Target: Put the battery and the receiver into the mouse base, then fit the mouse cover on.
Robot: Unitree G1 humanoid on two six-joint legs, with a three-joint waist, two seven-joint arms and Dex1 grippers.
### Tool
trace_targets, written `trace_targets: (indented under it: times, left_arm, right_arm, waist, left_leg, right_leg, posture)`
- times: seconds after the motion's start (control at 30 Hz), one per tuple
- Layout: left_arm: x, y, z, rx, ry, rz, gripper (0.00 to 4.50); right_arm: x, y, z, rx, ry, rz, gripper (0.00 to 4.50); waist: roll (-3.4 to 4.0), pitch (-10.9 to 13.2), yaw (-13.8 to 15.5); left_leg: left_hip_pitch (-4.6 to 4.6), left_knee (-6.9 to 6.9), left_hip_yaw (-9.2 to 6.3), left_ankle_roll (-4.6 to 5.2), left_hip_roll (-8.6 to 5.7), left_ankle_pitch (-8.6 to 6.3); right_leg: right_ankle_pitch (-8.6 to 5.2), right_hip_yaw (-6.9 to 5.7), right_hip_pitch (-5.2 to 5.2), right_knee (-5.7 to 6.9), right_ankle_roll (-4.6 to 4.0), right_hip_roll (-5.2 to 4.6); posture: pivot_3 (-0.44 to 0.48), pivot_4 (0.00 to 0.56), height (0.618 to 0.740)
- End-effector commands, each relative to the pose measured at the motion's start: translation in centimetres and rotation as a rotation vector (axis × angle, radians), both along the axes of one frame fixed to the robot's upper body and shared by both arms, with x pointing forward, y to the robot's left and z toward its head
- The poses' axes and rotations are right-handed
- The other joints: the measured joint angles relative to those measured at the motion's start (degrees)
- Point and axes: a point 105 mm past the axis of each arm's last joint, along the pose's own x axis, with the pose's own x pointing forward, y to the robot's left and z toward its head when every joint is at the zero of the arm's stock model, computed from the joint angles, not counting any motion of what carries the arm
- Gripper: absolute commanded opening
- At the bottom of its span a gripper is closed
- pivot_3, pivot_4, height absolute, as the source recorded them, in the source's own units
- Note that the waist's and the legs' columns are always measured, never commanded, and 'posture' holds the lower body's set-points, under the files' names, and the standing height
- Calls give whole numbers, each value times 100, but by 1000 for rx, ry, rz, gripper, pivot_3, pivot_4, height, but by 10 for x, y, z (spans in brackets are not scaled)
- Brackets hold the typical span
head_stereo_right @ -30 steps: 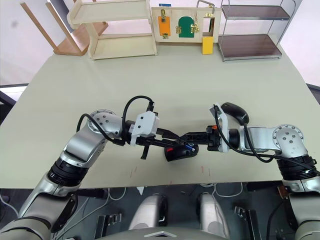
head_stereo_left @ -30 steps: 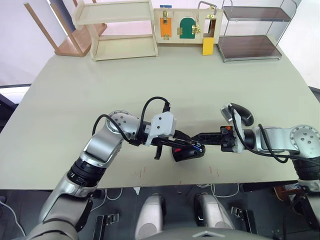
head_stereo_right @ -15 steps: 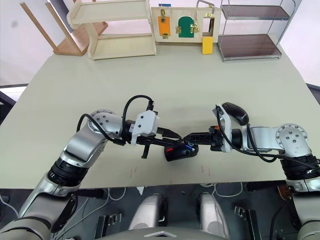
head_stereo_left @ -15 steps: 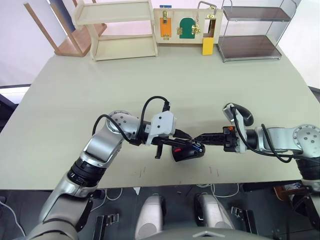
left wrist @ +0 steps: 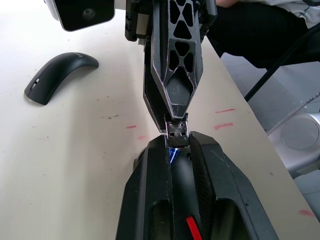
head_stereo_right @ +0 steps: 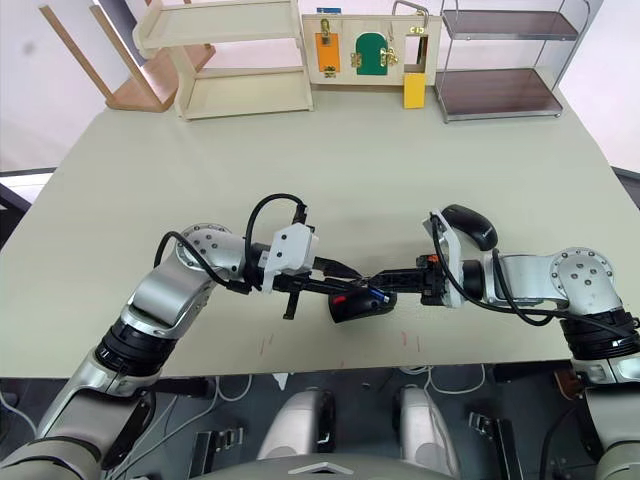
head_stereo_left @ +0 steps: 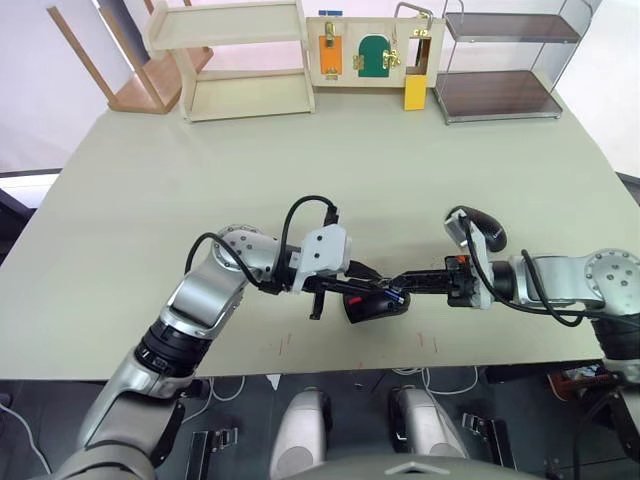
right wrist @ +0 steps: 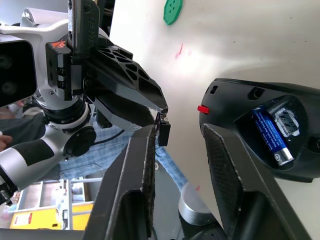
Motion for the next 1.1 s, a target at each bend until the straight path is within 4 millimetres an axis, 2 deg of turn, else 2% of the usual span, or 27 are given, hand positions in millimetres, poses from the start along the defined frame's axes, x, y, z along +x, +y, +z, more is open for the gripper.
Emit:
trace_targets:
  times: [0.03,0.73,1.1]
  left_arm:
    - [-4,-3,8,-15,-43,-19,69]
    - [-2,-3,9,-20,-46,-16,69]
    - [-2,-3,9,-19,-46,-17,69]
  right_arm:
    - [-3,0,4,-3,-17,20,82]
    - [-9,11,8,15,-42,67,82]
    - [-12,9,9,6,-46,82,82]
  waist:
    - [0,0,0]
    - [0,0,0]
    - [0,0,0]
  left_leg:
    - [0,0,-1,0,0,0]
    - [-1,14,0,0,0,0]
    - [-1,15,1,1,0,0]
  right_leg:
    - [0,-1,0,0,0,0]
    - [1,1,0,12,2,0]
    - [1,2,0,13,2,0]
  posture:
    - [0,150,740]
    - [0,150,740]
    - [0,150,740]
